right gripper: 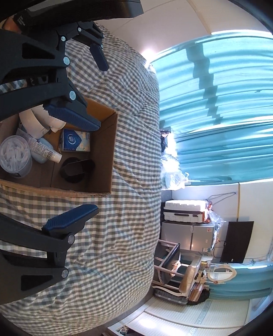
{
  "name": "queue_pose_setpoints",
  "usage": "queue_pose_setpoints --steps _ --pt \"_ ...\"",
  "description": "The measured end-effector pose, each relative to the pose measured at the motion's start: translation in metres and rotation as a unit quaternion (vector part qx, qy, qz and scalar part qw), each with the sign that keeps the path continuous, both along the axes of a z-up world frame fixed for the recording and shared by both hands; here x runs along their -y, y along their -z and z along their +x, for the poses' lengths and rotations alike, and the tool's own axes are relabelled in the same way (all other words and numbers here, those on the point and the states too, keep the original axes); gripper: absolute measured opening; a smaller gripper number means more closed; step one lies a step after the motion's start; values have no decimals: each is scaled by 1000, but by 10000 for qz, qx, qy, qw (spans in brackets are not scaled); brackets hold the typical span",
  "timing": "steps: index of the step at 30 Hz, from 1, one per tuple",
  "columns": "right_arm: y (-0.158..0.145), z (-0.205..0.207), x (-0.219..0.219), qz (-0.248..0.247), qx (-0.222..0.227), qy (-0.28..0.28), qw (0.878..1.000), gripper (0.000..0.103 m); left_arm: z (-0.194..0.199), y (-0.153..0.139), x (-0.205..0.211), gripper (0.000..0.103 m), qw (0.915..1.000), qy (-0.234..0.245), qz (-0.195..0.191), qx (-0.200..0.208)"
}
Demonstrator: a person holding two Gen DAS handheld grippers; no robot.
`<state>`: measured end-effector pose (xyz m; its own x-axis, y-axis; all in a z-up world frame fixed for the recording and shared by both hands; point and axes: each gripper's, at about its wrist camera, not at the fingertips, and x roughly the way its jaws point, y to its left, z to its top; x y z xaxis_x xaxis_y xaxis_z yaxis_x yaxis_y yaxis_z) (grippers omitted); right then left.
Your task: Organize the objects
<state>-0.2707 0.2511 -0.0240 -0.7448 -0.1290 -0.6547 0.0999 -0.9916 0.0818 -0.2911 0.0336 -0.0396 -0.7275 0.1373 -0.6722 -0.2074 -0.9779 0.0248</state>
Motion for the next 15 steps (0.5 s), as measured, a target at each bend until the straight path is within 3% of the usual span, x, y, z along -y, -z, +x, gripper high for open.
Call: queue_pose_setpoints --steps 3,15 --pt "-22 18 -1 14 -209 53 9998 73 16 -25 6 97 9998 -73 92 -189" --pt "-112 115 -4 87 -1164 289 9927 96 100 -120 14 102 9933 -210 243 -1108"
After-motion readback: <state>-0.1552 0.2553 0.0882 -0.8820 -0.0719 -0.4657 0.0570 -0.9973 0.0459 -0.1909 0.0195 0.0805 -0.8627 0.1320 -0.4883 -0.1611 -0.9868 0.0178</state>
